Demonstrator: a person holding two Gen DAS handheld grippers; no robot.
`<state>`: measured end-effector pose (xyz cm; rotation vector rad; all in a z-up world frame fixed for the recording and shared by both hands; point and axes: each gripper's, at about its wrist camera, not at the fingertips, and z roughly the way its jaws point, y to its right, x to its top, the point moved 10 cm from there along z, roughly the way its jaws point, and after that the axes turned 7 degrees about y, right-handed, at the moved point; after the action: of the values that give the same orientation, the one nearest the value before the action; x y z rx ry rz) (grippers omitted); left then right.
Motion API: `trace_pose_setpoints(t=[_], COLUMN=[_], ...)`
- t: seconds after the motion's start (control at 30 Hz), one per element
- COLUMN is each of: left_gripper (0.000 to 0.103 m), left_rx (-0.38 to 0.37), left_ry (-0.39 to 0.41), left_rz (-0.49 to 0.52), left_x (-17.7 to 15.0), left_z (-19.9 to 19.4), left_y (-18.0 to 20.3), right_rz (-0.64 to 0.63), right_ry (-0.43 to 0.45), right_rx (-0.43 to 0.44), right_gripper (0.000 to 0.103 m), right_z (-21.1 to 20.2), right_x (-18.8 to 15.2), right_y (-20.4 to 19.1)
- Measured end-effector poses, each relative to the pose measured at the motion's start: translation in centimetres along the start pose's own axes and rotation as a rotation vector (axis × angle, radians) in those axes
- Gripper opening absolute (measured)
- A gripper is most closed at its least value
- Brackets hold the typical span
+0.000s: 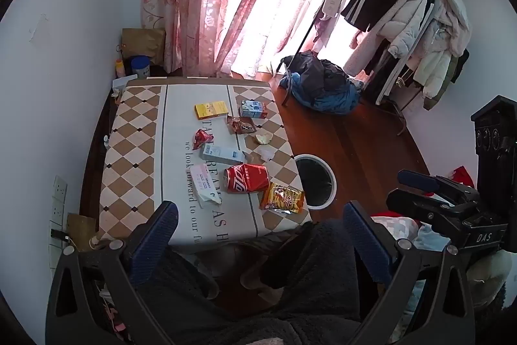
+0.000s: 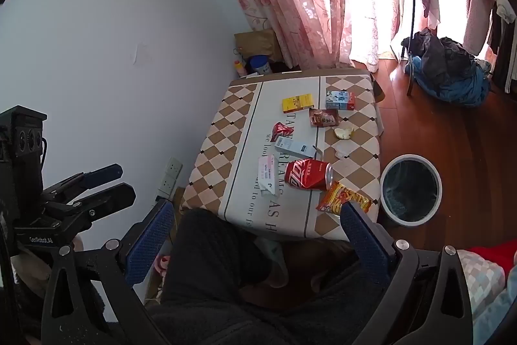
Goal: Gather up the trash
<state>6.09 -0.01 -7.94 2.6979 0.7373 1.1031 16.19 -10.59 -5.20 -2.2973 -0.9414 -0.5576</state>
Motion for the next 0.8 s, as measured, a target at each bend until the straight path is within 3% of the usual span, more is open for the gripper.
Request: trace_pose_setpoints(t=[0.23,0.47,0.8], left_gripper=[0.103,0.103,0.103], left_rx=[0.009,0.006,-0.024], left_ry=[-0.006,-0.006,0.002], left_rz=[0.002,0.007,0.002], left_x=[0.0,-0.2,-0.3], left_z=[0.0,0.1,-0.4], left_y=[-0.1,2.3,1.3], right_rz=[0.0,0.0,0.001], right_ry=[0.0,-0.008,-0.006], right_rx=[-0.005,-0.001,0.003], right_gripper=[0.103,0.103,0.103], right_z=[-0.4,-0.1,-0.6], right_x=[0.0,0.0,-0.4], right_y=[0.0,-0.4,-0.3])
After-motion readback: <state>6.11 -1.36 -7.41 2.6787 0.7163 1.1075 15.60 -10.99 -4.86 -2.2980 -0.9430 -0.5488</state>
